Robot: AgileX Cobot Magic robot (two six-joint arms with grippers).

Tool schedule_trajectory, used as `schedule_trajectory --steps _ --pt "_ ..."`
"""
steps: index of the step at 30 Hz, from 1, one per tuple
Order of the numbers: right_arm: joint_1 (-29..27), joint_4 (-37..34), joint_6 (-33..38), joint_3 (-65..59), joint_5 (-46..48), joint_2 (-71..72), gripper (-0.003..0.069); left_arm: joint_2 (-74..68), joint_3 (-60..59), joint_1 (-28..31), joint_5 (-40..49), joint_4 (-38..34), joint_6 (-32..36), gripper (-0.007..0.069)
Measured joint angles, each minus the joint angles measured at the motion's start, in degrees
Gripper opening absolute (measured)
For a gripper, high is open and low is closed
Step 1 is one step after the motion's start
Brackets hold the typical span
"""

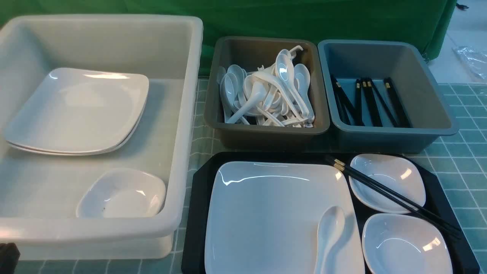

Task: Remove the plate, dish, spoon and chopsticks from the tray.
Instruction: Use the right arm to grab a pair of chopsticks from the plate

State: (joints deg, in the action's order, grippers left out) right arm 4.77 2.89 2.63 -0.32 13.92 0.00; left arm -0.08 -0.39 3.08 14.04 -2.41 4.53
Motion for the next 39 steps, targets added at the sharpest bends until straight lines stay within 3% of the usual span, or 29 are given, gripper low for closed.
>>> schedule_trajectory --steps 20,23,24,26,32,36,39 --pt "0.0 0.0 0.0 0.0 0.0 0.0 0.0241 0.0 0.0 0.0 -1.2 -0.6 -0.2 0.0017" --pt "0.0 0.0 0.0 0.0 0.0 0.0 0.0241 0.0 0.0 0.0 -6.0 -7.8 -3.6 0.0017" --pt "0.0 0.0 0.0 0.0 0.0 0.0 0.0241 0.0 0.0 0.0 -9.9 -14.5 -6.6 0.0017" --pt "0.0 0.0 0.0 0.0 0.0 0.0 0.0241 0.0 0.0 0.0 -14.0 -20.7 -9.4 0.0017" --pt "0.0 0.0 0.0 0.0 0.0 0.0 0.0241 0.0 0.0 0.0 -21.5 -24.6 -12.2 0.0017" --pt "0.0 0.0 0.0 0.0 0.0 0.0 0.0241 0.1 2.7 0.0 -15.2 -22.7 -13.6 0.0017" --pt "0.0 0.0 0.0 0.0 0.0 0.0 0.0241 -2.8 12.8 0.0 -2.0 -19.8 -5.7 0.0017"
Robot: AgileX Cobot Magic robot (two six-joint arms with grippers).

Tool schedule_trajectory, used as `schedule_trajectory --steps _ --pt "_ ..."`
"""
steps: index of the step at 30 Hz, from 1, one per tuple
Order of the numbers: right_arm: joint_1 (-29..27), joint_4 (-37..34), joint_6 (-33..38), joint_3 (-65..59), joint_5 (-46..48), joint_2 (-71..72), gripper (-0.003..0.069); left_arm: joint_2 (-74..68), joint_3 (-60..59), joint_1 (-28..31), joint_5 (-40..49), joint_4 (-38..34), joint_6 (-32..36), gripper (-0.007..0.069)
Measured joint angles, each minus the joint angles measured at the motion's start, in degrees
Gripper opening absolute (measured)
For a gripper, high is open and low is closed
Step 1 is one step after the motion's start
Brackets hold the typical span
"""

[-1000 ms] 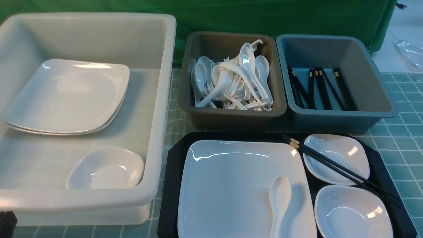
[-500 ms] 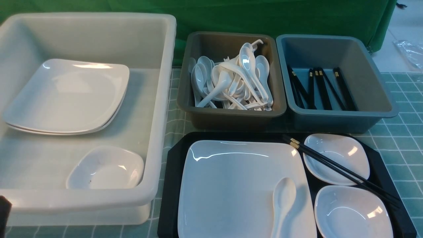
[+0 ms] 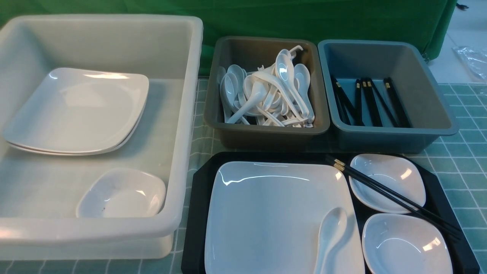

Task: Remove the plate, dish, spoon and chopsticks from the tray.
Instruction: Use the right arm to grab a pair of chopsticks from the plate

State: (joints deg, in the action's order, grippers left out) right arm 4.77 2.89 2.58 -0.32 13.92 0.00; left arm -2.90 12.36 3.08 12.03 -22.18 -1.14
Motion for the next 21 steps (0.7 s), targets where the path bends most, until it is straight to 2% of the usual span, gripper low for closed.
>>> schedule_trajectory --steps 2,3,7,9,12,15,19,21 --pt "0.0 0.0 0.0 0.0 0.0 0.0 0.0241 -2.4 3.4 -0.2 3.8 -0.5 5.1 0.0017" --pt "0.0 0.0 0.0 0.0 0.0 0.0 0.0241 -6.3 7.2 -1.4 8.6 -2.0 11.2 0.0017" --pt "0.0 0.0 0.0 0.0 0.0 0.0 0.0241 -18.7 15.0 -8.4 17.1 -5.5 20.8 0.0017" --pt "0.0 0.0 0.0 0.0 -0.1 0.0 0.0241 -25.7 18.4 -12.5 21.6 -6.0 22.1 0.0017" --pt "0.0 -0.2 -0.5 0.0 -0.7 0.0 0.0241 -31.7 20.7 -16.1 23.7 -6.1 22.5 0.0017" --pt "0.0 -2.9 -6.6 0.0 -3.4 0.0 0.0241 -35.6 21.7 -18.6 23.5 -6.2 23.0 0.0017" --pt "0.0 -6.4 -21.4 0.0 -12.9 0.0 0.0241 -39.9 22.1 -20.2 23.4 -6.3 23.6 0.0017" --pt "0.0 -6.8 -25.3 0.0 -17.4 0.0 0.0235 -41.3 22.1 -20.2 23.2 -6.6 26.2 0.0017"
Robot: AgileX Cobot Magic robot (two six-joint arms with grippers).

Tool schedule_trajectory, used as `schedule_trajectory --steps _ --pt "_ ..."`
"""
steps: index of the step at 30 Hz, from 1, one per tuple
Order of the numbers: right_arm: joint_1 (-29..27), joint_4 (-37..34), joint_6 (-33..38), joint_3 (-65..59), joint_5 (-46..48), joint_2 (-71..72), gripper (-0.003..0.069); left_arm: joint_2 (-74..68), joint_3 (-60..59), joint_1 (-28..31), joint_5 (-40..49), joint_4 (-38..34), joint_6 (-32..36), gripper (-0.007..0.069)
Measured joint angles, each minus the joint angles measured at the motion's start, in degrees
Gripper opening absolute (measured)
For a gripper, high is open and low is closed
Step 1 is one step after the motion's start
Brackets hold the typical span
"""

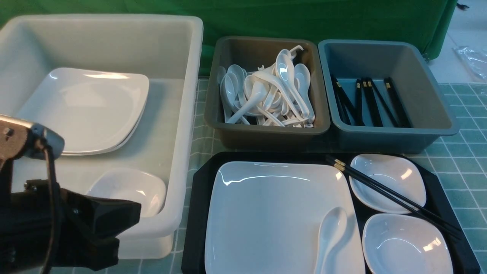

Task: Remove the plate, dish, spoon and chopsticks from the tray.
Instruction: Use the right arm to grab a pair of chopsticks from the plate

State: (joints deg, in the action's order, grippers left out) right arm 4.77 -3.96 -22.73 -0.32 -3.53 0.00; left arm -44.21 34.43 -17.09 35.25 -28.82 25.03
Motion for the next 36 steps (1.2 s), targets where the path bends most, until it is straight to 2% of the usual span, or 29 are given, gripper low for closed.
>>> schedule_trajectory --steps 2,5,7,8,9,10,14,19,22,25,32,36 --pt "0.1 -0.1 -2.1 0.1 -1.5 -0.1 0.0213 -0.6 0.0 0.0 -0.5 -1.8 3.2 0.0017" --pt "1.1 -0.2 -3.1 3.1 4.9 -2.4 0.0157 -1.3 0.0 -0.8 -1.4 -7.0 10.0 0.0017" --pt "4.5 -0.3 3.3 11.2 14.0 -9.3 0.012 -3.2 1.1 -3.9 -1.0 -11.0 16.5 0.0017" --pt "5.2 -0.3 4.9 12.8 15.3 -11.7 0.0118 -3.6 1.4 -4.5 -0.8 -11.1 17.3 0.0017" --pt "7.4 -0.2 10.3 17.7 19.5 -16.2 0.0115 -5.0 2.6 -6.5 0.0 -11.1 18.2 0.0017" --pt "9.6 0.1 16.1 22.8 24.0 -23.0 0.0114 -6.7 4.3 -8.9 1.0 -10.2 18.0 0.0017" --pt "15.3 4.7 28.3 41.4 42.1 -48.0 0.0114 -8.9 10.6 -14.9 3.6 -7.3 16.9 0.0017" --pt "15.5 4.6 38.2 51.5 47.5 -67.7 0.012 -6.5 13.4 -16.0 4.1 -6.9 16.8 0.0017" --pt "15.0 4.0 43.0 55.4 47.9 -75.0 0.0155 -5.1 13.4 -16.0 5.7 -6.0 16.8 0.0017" --pt "13.4 2.7 47.0 59.0 47.9 -80.6 0.0223 -4.0 13.4 -16.0 7.4 -5.6 16.8 0.0017" --pt "6.6 -9.4 61.9 65.1 48.6 -92.7 0.0369 -1.3 13.3 -16.0 9.3 -3.6 16.8 0.0017" --pt "4.1 -11.0 64.2 67.7 48.1 -99.0 0.0434 -0.8 13.3 -16.0 9.4 -1.8 16.6 0.0017"
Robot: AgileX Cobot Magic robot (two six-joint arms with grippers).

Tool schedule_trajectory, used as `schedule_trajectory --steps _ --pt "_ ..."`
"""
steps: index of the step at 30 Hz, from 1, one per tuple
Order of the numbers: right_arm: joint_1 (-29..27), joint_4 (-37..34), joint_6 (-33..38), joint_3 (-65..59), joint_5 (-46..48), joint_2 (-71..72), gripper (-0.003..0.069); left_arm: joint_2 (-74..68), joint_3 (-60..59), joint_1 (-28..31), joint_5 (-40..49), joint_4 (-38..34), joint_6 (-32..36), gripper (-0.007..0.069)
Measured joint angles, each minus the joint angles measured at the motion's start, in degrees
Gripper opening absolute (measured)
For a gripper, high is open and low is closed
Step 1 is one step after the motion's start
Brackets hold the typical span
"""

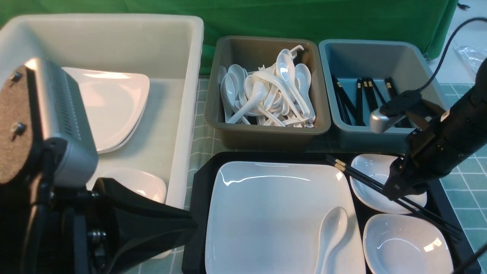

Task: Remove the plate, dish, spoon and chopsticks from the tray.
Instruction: Use the right arm to grab a pair of chopsticks from the plate

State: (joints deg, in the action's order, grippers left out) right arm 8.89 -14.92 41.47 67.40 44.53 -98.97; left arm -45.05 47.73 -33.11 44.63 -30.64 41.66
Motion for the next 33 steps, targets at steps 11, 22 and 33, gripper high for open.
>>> schedule_trajectory --steps 11,22,33 --pt "-0.7 -0.2 1.7 4.4 -4.6 -9.6 0.0463 0.0 0.0 0.0 0.2 1.0 -0.1 0.0017" --pt "-0.7 0.3 7.8 5.0 -2.8 -12.0 0.0139 0.0 0.0 0.0 0.2 1.4 -1.4 0.0017" --pt "3.9 0.0 11.2 8.4 4.4 1.8 0.0115 0.0 0.0 0.0 -8.5 4.5 -1.4 0.0017"
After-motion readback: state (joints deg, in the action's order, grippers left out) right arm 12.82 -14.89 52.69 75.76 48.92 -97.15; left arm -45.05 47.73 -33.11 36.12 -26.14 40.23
